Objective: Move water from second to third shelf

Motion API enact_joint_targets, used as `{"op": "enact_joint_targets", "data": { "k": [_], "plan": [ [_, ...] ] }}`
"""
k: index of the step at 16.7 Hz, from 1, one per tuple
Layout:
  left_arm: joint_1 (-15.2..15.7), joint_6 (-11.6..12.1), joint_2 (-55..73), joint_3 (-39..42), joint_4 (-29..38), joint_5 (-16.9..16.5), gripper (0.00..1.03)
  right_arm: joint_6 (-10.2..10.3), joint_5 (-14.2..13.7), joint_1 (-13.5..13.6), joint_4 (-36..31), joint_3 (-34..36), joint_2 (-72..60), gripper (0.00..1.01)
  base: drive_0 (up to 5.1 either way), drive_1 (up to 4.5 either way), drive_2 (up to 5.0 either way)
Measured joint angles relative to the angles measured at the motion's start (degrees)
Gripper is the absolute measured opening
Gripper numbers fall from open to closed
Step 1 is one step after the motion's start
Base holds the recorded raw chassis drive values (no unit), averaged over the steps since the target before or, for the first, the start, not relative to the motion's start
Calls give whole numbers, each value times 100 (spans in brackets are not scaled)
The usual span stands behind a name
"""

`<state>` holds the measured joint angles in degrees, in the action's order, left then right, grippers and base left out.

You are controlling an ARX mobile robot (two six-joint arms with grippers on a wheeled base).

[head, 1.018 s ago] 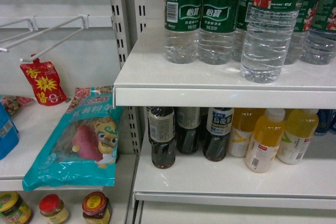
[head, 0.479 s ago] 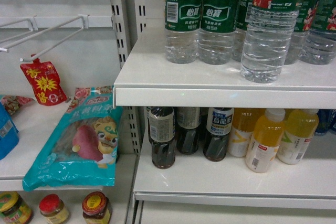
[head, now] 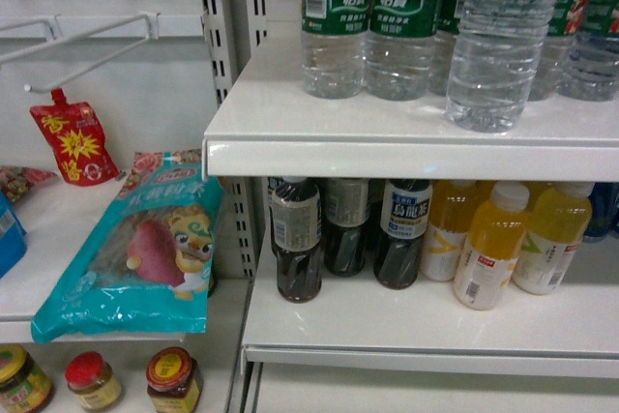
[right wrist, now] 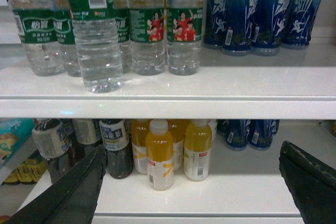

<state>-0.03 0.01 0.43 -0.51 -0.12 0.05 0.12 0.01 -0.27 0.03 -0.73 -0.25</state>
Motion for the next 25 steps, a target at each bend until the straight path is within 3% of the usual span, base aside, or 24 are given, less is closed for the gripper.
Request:
{"op": "enact_joint_targets", "data": {
  "k": [25],
  "plan": [
    [0,0,0,0,-20,-2,98,-2,0,0,26,0,0,98,0,0,0]
  ]
}}
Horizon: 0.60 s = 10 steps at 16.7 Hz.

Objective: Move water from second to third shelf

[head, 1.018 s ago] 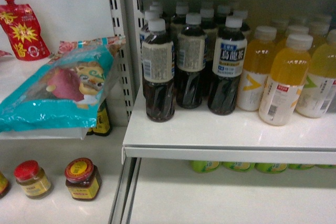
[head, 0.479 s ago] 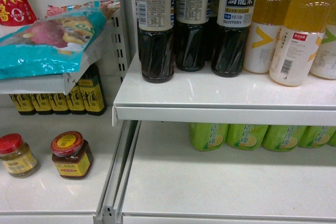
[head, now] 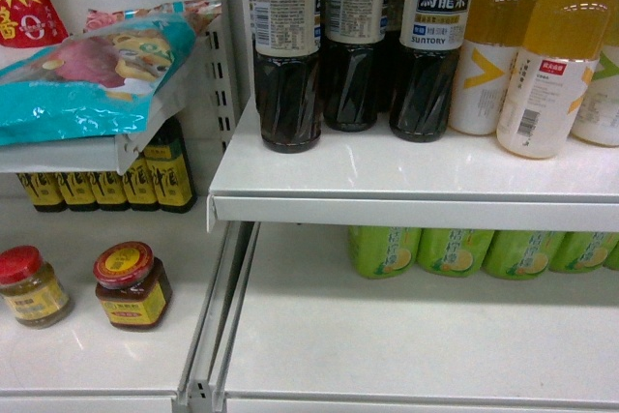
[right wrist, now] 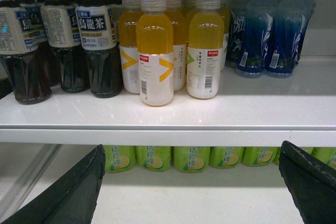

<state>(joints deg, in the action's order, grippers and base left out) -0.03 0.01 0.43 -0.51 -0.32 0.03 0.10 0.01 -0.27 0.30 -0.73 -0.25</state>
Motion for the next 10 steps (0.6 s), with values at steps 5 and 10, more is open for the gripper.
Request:
{"op": "enact_joint_targets", "data": {
  "k": [5,10],
  "plan": [
    [0,0,0,2,2,0,98,0,0,0,-2,0,0,98,0,0,0],
    [0,0,0,2,2,0,98,0,0,0,-2,0,0,98,0,0,0]
  ]
}}
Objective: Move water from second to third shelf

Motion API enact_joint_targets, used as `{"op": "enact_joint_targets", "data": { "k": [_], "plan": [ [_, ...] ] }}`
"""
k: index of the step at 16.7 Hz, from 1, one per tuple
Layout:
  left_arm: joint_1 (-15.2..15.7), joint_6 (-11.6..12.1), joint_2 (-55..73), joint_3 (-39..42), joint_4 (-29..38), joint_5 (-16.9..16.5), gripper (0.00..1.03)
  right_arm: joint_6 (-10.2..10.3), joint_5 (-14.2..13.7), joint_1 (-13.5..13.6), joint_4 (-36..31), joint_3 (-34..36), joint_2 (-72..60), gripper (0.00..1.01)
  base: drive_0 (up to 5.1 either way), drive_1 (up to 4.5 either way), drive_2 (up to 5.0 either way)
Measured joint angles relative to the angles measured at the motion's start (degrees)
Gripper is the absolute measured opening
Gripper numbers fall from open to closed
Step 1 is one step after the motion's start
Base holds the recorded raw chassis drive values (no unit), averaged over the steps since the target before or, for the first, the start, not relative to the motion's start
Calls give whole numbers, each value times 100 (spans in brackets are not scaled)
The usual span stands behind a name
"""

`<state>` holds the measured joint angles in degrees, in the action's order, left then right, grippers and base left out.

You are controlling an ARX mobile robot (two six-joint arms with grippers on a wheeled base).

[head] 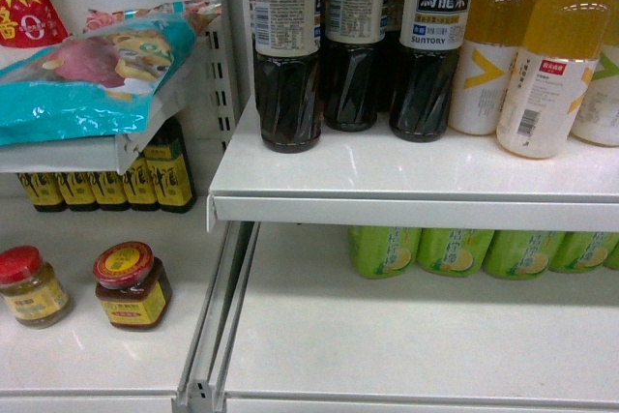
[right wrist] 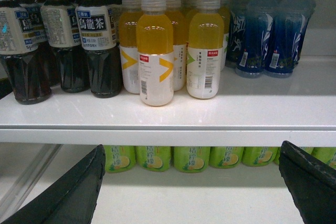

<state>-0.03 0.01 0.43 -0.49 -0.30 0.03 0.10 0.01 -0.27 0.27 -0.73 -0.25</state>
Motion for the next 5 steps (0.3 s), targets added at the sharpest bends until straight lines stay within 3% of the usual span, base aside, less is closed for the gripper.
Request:
{"op": "enact_joint_targets", "data": {
  "k": [5],
  "plan": [
    [0,0,0,-2,0,0,98,0,0,0,2,0,0,98,0,0,0]
  ]
}}
